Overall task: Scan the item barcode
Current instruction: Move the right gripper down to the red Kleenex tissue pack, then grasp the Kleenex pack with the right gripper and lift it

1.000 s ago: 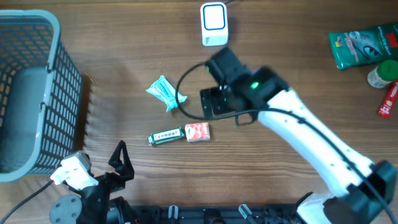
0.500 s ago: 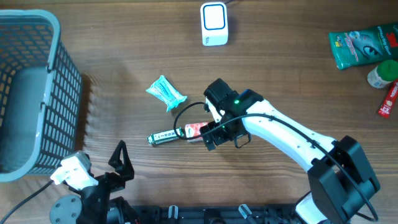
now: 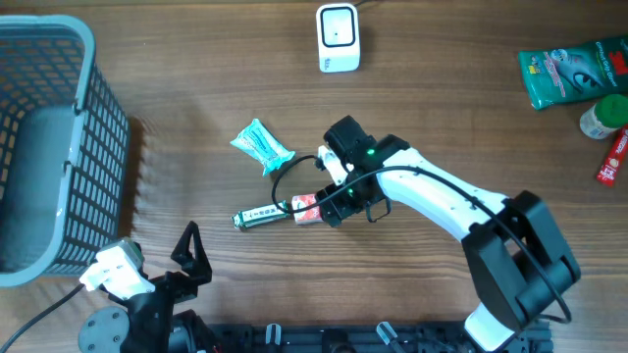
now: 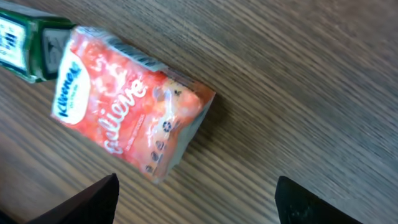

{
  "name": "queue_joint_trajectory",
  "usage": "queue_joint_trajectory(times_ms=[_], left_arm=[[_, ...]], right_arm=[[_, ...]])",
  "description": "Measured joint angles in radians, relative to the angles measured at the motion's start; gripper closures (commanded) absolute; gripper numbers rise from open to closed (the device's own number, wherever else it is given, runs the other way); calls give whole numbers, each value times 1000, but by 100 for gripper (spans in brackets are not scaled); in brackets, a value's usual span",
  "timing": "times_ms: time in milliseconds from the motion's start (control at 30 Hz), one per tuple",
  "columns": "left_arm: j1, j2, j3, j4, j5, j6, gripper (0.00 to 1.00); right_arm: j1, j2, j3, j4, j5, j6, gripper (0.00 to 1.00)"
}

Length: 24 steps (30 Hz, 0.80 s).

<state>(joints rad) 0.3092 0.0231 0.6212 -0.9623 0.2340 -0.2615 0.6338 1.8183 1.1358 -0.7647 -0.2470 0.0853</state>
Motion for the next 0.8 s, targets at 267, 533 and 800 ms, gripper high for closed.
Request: queue_joint_trajectory(times_ms=[267, 533, 800], left_arm=[[0, 0, 0, 0, 0, 0, 0], [0, 0, 0, 0, 0, 0, 0], [0, 0, 0, 0, 0, 0, 0]], right_arm=[[0, 16, 0, 6, -64, -48, 22], [0, 53, 8, 106, -69, -164, 59], [3, 80, 17, 97, -85, -188, 96]])
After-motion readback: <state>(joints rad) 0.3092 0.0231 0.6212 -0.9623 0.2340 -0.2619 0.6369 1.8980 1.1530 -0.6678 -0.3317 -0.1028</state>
